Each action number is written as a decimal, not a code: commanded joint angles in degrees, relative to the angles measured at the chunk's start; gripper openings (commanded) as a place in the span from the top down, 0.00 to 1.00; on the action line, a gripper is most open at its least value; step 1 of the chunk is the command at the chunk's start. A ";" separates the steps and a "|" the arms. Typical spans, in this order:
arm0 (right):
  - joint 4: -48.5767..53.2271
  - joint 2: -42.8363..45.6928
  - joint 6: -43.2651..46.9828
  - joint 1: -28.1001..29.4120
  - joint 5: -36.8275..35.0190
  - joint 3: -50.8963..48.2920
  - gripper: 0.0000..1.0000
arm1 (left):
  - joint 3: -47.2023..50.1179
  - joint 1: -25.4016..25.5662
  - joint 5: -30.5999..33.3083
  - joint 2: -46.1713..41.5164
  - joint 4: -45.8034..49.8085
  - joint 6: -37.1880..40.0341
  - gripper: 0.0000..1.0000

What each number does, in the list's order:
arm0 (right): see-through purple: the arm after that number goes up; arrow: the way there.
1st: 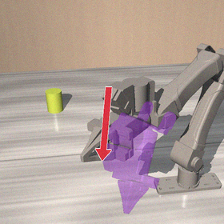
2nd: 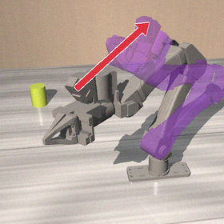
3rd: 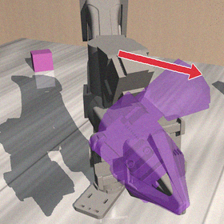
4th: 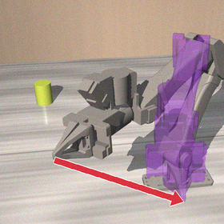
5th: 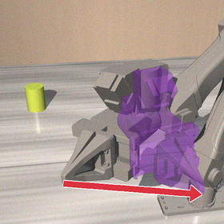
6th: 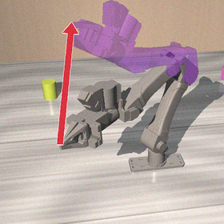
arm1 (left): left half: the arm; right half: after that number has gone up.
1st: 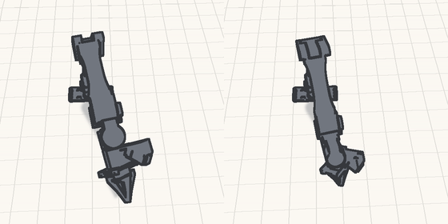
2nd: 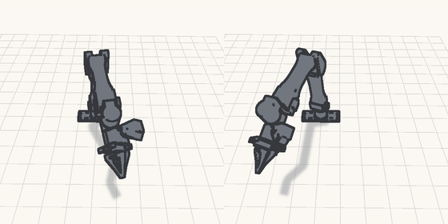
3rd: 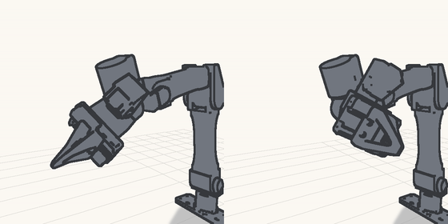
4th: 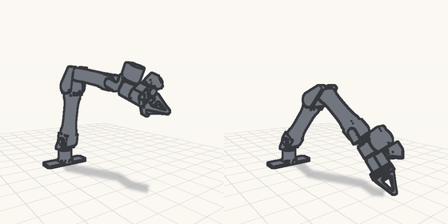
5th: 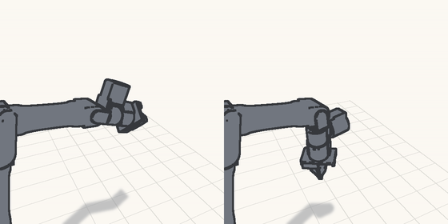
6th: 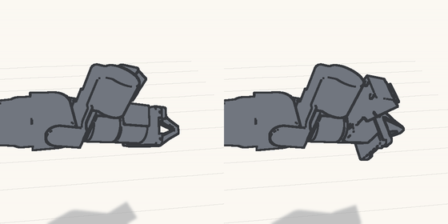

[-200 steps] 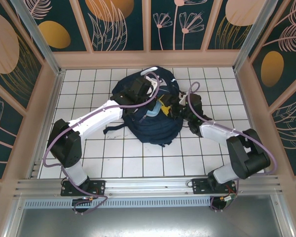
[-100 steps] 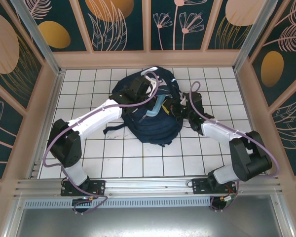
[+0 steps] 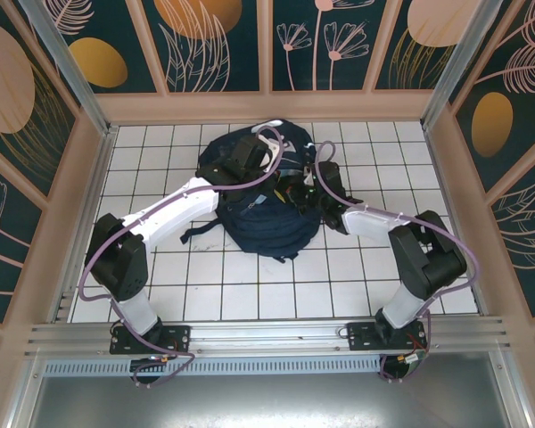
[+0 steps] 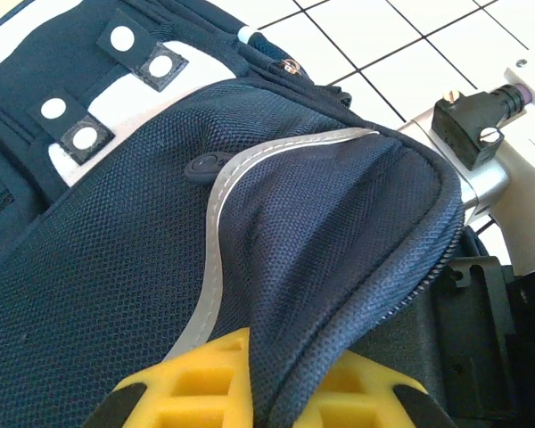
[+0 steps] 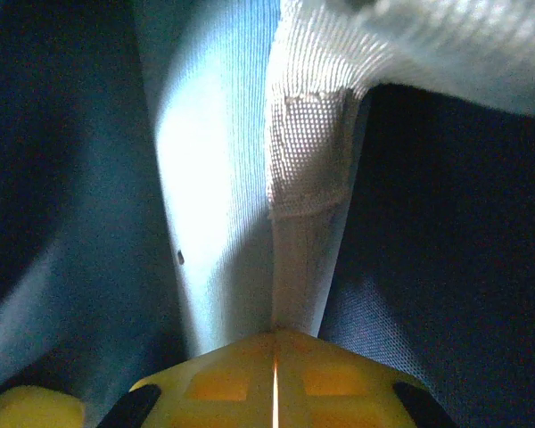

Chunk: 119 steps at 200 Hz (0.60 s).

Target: Pack the student bag

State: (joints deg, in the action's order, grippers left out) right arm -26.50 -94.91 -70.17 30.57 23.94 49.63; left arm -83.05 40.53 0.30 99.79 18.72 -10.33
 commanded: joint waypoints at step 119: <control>16.58 15.78 9.26 -8.86 -7.50 -3.51 0.68 | -1.97 0.80 -3.86 -1.95 -8.09 -1.97 1.00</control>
State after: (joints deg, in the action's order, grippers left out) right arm -23.88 -82.65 -68.12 24.21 21.54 44.53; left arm -83.05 40.49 0.82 99.96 18.63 -10.83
